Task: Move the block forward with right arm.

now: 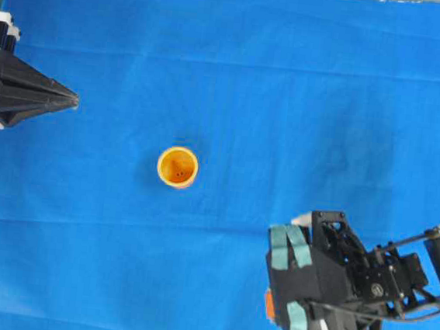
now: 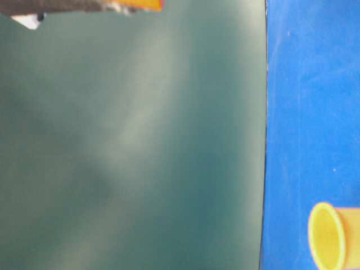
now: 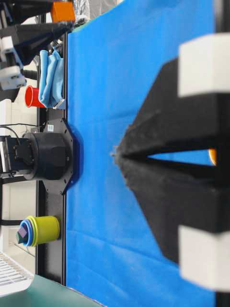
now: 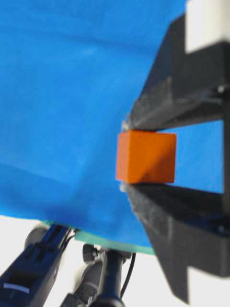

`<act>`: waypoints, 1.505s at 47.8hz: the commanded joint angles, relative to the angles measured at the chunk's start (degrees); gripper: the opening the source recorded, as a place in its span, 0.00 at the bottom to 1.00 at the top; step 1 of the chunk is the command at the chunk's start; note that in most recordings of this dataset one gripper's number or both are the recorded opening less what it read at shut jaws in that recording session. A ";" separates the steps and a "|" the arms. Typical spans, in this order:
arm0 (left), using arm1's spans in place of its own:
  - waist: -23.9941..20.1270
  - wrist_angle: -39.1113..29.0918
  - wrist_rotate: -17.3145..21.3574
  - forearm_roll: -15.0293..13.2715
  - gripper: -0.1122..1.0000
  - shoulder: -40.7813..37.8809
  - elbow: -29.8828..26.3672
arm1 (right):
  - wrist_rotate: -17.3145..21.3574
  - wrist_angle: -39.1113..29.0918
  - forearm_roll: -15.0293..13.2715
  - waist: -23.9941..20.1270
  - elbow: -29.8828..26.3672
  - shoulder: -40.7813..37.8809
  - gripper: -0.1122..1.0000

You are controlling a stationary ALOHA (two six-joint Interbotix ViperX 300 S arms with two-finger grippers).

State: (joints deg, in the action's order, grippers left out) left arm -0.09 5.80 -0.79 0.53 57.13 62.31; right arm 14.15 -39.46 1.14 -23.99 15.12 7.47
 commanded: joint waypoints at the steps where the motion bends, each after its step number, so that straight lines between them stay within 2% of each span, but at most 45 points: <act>1: 0.00 0.53 -0.18 0.09 0.11 -0.26 -1.93 | 0.09 2.02 0.18 -1.05 -1.76 1.14 0.47; 11: 0.00 0.26 0.97 0.18 0.11 -0.26 -1.93 | 0.09 7.47 0.18 -2.11 -1.93 1.23 0.47; 20: 0.00 0.26 0.44 0.18 0.11 -0.18 -1.93 | 0.79 8.61 0.18 -2.90 -2.55 1.14 0.47; 38: 0.00 0.18 0.53 0.09 0.11 -0.18 -1.93 | 9.40 9.14 0.18 -6.42 -2.81 1.14 0.47; 44: 0.00 0.18 0.44 0.18 0.11 -0.44 -1.76 | 10.90 10.63 0.18 -7.29 -2.81 1.14 0.47; 53: 0.00 0.18 0.44 0.09 0.11 -0.62 -1.76 | 11.16 12.83 0.18 -7.56 -3.43 0.53 0.47; 72: 0.00 0.53 0.09 0.18 0.11 -0.53 -1.76 | 11.07 12.74 0.18 -7.56 -6.06 -1.76 0.47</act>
State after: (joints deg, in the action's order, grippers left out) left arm 0.00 5.71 -0.62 0.62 57.04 62.40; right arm 25.05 -27.25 1.23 -31.38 10.72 5.01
